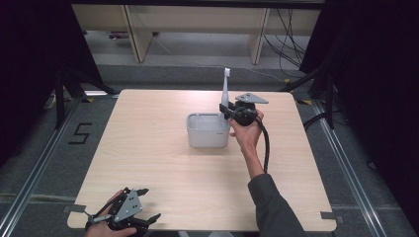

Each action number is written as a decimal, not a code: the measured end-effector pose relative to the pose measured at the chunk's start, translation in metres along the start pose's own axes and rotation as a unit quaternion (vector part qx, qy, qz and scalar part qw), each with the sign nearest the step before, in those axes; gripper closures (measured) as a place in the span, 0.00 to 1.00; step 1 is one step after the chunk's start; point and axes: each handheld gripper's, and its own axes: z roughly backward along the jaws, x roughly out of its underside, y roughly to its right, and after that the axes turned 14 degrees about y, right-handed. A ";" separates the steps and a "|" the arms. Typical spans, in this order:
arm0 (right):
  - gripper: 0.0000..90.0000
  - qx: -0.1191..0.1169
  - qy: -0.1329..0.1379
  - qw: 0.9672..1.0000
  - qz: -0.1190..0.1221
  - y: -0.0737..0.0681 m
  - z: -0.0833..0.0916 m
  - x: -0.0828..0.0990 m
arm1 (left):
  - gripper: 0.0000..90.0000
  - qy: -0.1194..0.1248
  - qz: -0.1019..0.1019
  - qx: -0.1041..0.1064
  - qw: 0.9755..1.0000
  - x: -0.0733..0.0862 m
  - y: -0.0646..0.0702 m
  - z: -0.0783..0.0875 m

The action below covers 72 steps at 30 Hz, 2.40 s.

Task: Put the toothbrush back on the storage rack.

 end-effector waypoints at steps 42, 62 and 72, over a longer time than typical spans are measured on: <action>0.74 0.010 -0.042 0.999 0.021 0.000 -0.003 0.017 | 0.16 -0.004 0.003 0.002 1.000 0.001 0.000 0.000; 0.45 0.008 -0.032 0.999 0.016 0.001 0.009 0.020 | 0.16 -0.001 0.004 0.006 1.000 0.001 0.001 -0.001; 0.43 0.005 -0.034 0.999 0.008 0.002 0.022 0.014 | 0.16 0.000 -0.001 0.000 1.000 0.000 0.000 0.000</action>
